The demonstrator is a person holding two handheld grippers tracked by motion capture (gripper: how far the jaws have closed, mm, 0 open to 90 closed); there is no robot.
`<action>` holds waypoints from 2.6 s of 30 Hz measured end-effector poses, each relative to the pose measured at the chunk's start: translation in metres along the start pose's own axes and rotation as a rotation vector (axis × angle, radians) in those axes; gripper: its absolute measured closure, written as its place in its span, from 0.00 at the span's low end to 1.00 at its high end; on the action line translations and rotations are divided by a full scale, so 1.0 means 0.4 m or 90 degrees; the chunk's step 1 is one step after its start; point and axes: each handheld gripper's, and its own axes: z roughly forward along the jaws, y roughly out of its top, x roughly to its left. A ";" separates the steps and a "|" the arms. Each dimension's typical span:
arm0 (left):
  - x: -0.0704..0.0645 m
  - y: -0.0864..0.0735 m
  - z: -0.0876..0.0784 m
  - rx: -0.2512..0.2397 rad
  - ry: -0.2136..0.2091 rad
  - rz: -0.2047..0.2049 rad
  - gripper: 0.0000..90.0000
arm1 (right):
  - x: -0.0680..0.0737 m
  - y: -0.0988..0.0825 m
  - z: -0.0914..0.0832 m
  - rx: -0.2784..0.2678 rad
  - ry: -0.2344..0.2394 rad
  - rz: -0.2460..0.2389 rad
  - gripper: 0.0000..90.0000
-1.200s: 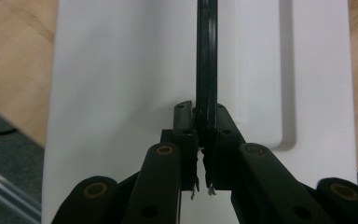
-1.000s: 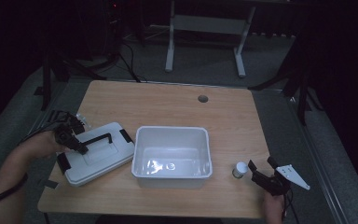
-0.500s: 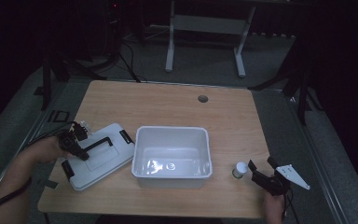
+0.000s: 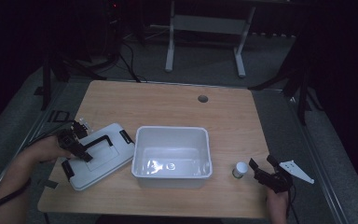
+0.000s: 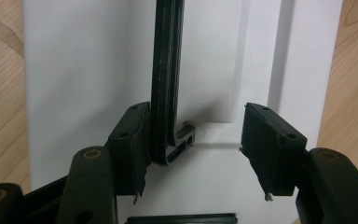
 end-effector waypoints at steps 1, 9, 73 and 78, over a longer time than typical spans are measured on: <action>0.000 0.000 0.000 0.000 0.000 0.000 0.44 | 0.000 0.000 0.000 0.000 0.000 0.000 0.15; 0.003 -0.007 -0.005 0.004 0.011 0.003 0.44 | -0.015 0.020 0.019 0.109 -0.038 0.006 0.15; -0.009 -0.015 -0.016 0.020 0.006 0.022 0.44 | 0.069 0.178 0.061 0.725 0.259 -0.532 0.20; -0.010 -0.011 -0.021 0.026 0.011 0.026 0.44 | 0.091 0.201 0.073 0.713 0.269 -0.548 0.23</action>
